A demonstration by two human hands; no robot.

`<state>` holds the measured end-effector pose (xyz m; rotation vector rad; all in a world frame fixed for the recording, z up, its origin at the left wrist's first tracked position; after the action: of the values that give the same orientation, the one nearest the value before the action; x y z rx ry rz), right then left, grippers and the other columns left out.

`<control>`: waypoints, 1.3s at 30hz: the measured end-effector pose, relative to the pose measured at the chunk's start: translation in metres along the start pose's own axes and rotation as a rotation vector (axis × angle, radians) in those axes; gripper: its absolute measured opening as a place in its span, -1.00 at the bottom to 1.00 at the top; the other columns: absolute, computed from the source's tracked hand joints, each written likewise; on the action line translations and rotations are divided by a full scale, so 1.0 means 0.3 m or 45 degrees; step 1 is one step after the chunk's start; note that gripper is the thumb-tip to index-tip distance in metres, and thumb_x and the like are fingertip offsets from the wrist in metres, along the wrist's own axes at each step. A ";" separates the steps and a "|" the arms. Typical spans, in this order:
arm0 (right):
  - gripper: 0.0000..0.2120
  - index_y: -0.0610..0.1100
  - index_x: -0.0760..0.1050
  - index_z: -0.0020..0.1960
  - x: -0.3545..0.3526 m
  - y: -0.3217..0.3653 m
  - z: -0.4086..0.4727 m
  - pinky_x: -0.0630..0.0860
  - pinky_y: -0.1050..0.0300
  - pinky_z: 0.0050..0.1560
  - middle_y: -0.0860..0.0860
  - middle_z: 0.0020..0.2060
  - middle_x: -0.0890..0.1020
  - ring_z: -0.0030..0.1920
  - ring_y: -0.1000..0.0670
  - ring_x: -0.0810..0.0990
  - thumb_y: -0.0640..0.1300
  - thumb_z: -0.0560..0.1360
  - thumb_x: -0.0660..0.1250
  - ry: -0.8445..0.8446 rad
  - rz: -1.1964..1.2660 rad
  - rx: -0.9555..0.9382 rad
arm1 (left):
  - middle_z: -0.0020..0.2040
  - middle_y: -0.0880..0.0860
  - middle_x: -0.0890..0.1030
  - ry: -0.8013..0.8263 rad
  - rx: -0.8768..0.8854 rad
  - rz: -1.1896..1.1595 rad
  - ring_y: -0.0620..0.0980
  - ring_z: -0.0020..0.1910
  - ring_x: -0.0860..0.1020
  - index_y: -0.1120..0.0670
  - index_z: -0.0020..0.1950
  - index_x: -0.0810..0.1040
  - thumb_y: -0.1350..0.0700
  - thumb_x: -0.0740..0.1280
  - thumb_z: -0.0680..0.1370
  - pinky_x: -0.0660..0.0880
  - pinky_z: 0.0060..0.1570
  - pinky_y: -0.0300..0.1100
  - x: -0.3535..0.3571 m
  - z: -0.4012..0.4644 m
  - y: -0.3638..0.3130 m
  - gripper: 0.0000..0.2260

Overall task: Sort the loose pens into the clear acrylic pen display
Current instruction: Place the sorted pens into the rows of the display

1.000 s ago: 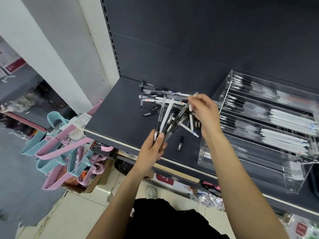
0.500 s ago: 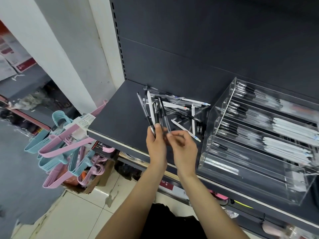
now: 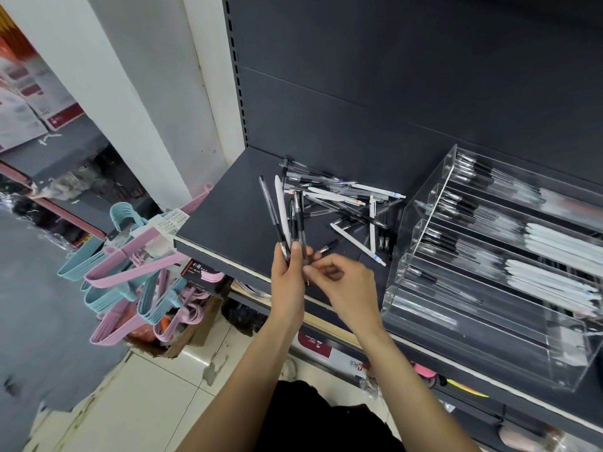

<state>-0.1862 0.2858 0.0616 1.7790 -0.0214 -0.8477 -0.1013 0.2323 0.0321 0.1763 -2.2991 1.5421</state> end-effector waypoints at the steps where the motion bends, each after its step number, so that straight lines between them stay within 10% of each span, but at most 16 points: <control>1: -0.92 0.04 0.61 -0.19 -0.019 0.008 0.005 0.51 0.31 -0.14 0.20 -0.30 0.65 -0.24 0.26 0.59 0.04 0.40 0.44 -0.014 -0.045 -0.042 | -0.23 -0.05 0.54 0.000 0.035 0.035 -0.11 -0.24 0.55 0.05 -0.05 0.44 0.10 0.16 0.65 0.53 -0.09 -0.10 -0.013 0.000 -0.008 -0.88; 6: -0.90 -0.02 0.57 -0.03 -0.124 0.117 0.109 0.41 0.37 -0.24 0.11 -0.35 0.56 -0.34 0.15 0.49 -0.08 0.46 0.41 -0.109 0.042 -0.286 | -0.24 -0.04 0.47 0.255 0.225 0.425 -0.14 -0.51 0.32 0.07 0.03 0.39 0.14 0.09 0.66 0.32 -0.50 -0.26 -0.069 -0.006 -0.028 -0.90; 12: -0.76 -0.08 0.47 0.06 -0.087 0.167 0.239 0.41 0.21 -0.32 0.00 -0.43 0.58 -0.51 0.17 0.47 0.04 0.49 0.36 0.099 -0.072 -0.154 | -0.25 -0.02 0.52 0.472 0.357 0.950 -0.13 -0.45 0.40 0.10 0.35 0.34 0.09 0.11 0.65 0.39 -0.42 -0.20 -0.102 -0.001 0.016 -0.71; 21: -0.88 -0.17 0.44 -0.15 -0.221 0.094 0.129 0.50 0.24 -0.37 -0.10 -0.30 0.60 -0.38 0.05 0.57 -0.34 0.51 0.29 -0.282 0.831 0.010 | -0.22 -0.01 0.47 0.322 0.129 0.593 -0.18 -0.50 0.35 0.14 0.09 0.44 0.13 0.10 0.66 0.32 -0.50 -0.30 -0.091 0.034 -0.008 -0.84; 26: -0.90 -0.12 0.52 -0.14 -0.094 -0.003 0.028 0.51 0.19 -0.04 -0.09 -0.21 0.67 -0.18 0.05 0.61 -0.26 0.43 0.43 -0.186 0.651 0.204 | -0.27 -0.10 0.53 0.189 0.042 0.305 -0.18 -0.41 0.42 0.12 -0.04 0.43 0.12 0.11 0.66 0.37 -0.45 -0.31 -0.025 0.026 -0.009 -0.84; 39: -0.81 -0.06 0.54 -0.03 -0.002 -0.051 -0.031 0.51 0.32 -0.13 0.17 -0.20 0.61 -0.21 0.17 0.58 -0.29 0.43 0.43 -0.367 0.271 0.000 | -0.22 -0.04 0.49 0.159 -0.120 0.055 -0.09 -0.20 0.46 0.03 0.01 0.47 0.06 0.15 0.65 0.43 -0.10 -0.16 0.098 0.023 0.046 -0.86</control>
<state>-0.1875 0.2998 0.0503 1.6085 -0.3919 -0.9397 -0.1341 0.2343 0.0287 0.0056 -2.2846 1.4195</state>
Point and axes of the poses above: each hand's wrist, its own z-axis towards the middle knuckle, its own x-axis out of the palm, y = z × x, the point moved 3 cm from there along z, towards the middle knuckle
